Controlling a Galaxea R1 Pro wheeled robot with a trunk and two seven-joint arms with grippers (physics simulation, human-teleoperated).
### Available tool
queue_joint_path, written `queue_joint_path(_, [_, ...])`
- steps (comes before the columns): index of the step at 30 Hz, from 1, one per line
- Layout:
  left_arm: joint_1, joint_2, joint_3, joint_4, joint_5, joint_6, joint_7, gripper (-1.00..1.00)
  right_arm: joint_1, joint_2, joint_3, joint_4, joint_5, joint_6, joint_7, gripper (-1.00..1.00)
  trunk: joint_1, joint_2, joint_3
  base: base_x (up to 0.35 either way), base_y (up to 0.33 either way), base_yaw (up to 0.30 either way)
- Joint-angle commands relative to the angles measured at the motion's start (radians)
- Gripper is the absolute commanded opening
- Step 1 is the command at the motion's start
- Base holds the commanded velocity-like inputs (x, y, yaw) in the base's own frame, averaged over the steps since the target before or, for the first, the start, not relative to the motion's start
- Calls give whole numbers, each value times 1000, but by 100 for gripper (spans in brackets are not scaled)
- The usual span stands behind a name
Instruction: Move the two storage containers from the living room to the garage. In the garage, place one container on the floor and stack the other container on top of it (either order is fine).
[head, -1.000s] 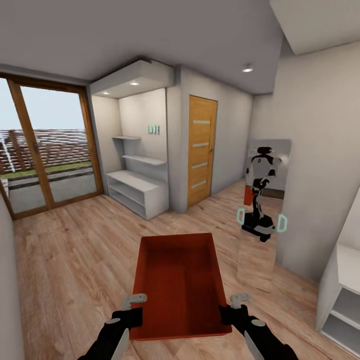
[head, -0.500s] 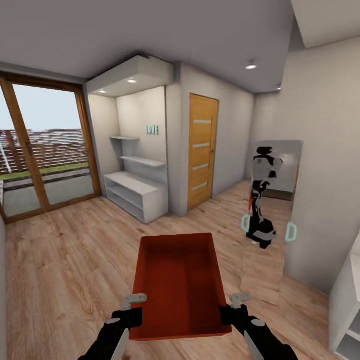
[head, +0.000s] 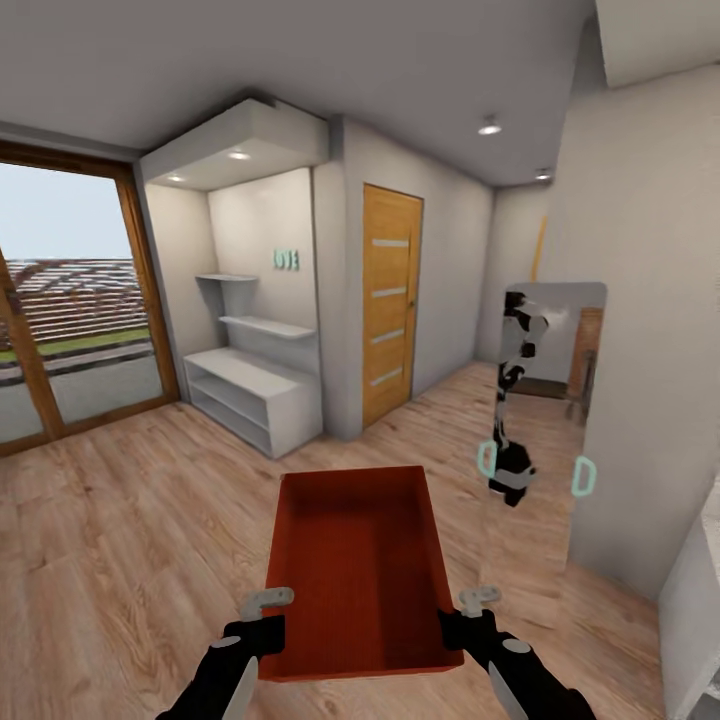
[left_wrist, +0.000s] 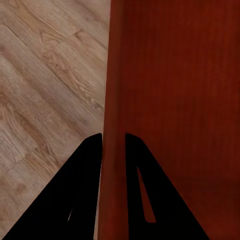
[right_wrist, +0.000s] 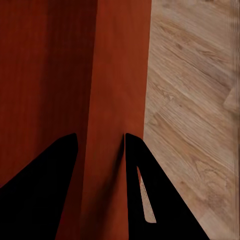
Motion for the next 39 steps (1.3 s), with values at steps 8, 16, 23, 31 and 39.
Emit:
queue_joint_path(8, [0,0,4,-4,-28,0,16,-100,0,4,-7,0,-9,4,48,-100,1,-1,0,325,125,-272])
queue_joint_path(16, [0,0,5,-4,-27,0,16,-100,0,4,-7,0,-9,4,48,-100,1,-1,0,324,146,-172])
queue_joint_path(23, [0,0,5,-4,-27,0,16,-100,0,4,-7,0,-9,4,48,-100,1,-1,0,321,166,-7])
queue_joint_path(31, [0,0,4,-4,-27,0,16,-100,0,4,-7,0,-9,4,48,-100,1,-1,0,321,162,0])
queue_joint_path(39, [0,0,5,-4,-27,0,16,-100,0,4,-7,0,-9,4,48,-100,1,-1,0,321,151,-100])
